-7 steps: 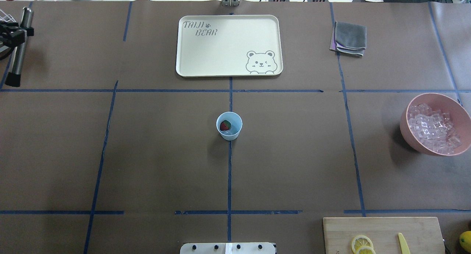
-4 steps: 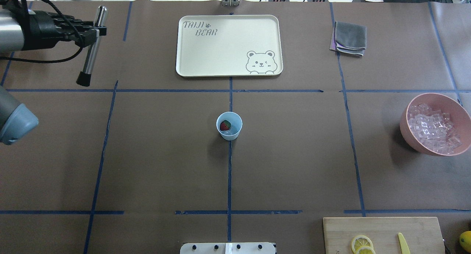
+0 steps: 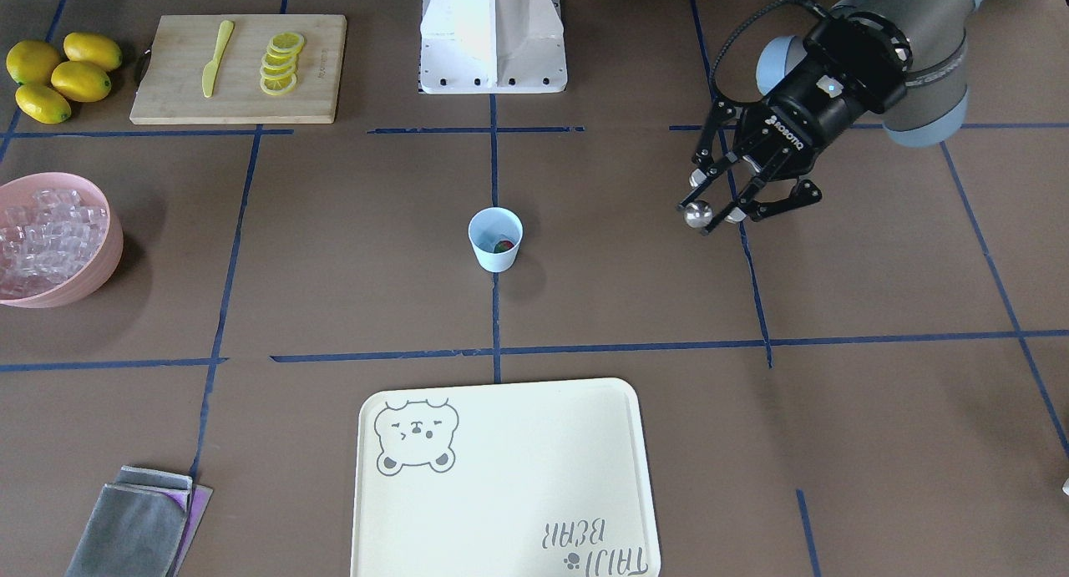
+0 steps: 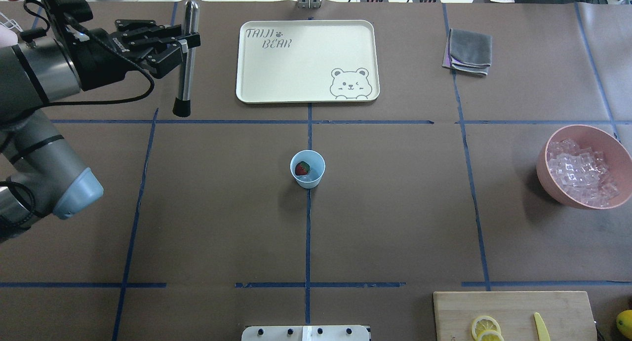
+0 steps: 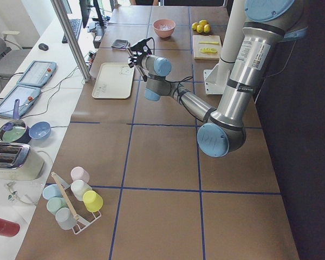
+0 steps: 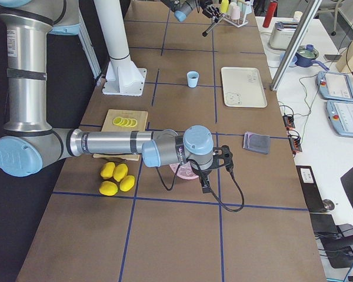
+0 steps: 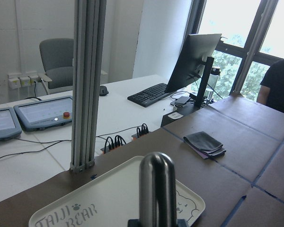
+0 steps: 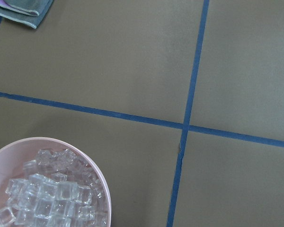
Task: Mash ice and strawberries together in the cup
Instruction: 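Lift the steel rod upright with the left gripper and carry it over the cup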
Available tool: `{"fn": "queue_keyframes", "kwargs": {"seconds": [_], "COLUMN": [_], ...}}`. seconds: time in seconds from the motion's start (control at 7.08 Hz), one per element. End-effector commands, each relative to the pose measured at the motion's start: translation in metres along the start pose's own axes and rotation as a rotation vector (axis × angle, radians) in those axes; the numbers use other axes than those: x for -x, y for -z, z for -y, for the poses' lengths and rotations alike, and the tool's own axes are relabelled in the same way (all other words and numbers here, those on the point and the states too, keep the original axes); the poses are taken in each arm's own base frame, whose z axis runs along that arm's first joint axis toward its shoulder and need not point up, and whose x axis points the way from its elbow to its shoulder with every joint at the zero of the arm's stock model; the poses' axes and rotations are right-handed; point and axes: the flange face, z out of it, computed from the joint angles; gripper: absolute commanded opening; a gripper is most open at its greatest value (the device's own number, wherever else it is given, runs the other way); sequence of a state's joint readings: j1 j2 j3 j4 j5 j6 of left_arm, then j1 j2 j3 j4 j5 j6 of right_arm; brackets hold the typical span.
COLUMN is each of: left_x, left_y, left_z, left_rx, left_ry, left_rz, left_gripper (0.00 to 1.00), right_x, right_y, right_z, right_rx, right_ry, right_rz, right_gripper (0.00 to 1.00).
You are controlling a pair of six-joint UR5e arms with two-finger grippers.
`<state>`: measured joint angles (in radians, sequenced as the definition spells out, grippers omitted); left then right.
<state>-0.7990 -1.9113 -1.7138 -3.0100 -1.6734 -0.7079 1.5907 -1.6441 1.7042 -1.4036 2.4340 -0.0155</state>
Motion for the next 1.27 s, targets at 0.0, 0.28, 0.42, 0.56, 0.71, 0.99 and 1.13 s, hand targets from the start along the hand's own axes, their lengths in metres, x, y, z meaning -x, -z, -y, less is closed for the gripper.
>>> {"fn": "queue_keyframes", "kwargs": {"seconds": [0.0, 0.28, 0.42, 0.56, 0.71, 0.99, 1.13], "left_x": [-0.063, -0.104, -0.103, -0.098, -0.097, -0.105, -0.110], "left_y": [-0.015, -0.032, -0.046, -0.062, -0.063, -0.066, -0.067], "left_z": [-0.033, -0.040, -0.064, -0.079, -0.081, -0.088, -0.097], "left_rx": [-0.188, -0.327, -0.370, -0.393, -0.392, -0.375, -0.371], "left_ry": [0.079, 0.160, 0.186, 0.196, 0.193, 0.196, 0.206], "left_rz": [-0.044, -0.072, -0.077, -0.057, -0.055, -0.058, -0.038], "left_gripper": [0.00, 0.00, 0.00, 0.00, 0.00, 0.00, 0.00], "right_x": [0.001, 0.001, 0.002, 0.002, 0.002, 0.002, 0.001], "right_y": [0.001, 0.001, 0.002, 0.002, 0.002, 0.002, 0.001], "right_z": [0.000, 0.001, 0.002, 0.003, 0.003, 0.004, 0.003], "right_rx": [-0.002, -0.004, -0.005, -0.006, -0.006, -0.006, -0.003], "right_ry": [0.002, 0.004, 0.005, 0.007, 0.007, 0.007, 0.003], "right_rz": [-0.001, -0.003, -0.004, -0.004, -0.004, -0.004, -0.004], "right_gripper": [0.99, 0.99, 0.99, 0.99, 0.99, 0.99, 0.99]}}
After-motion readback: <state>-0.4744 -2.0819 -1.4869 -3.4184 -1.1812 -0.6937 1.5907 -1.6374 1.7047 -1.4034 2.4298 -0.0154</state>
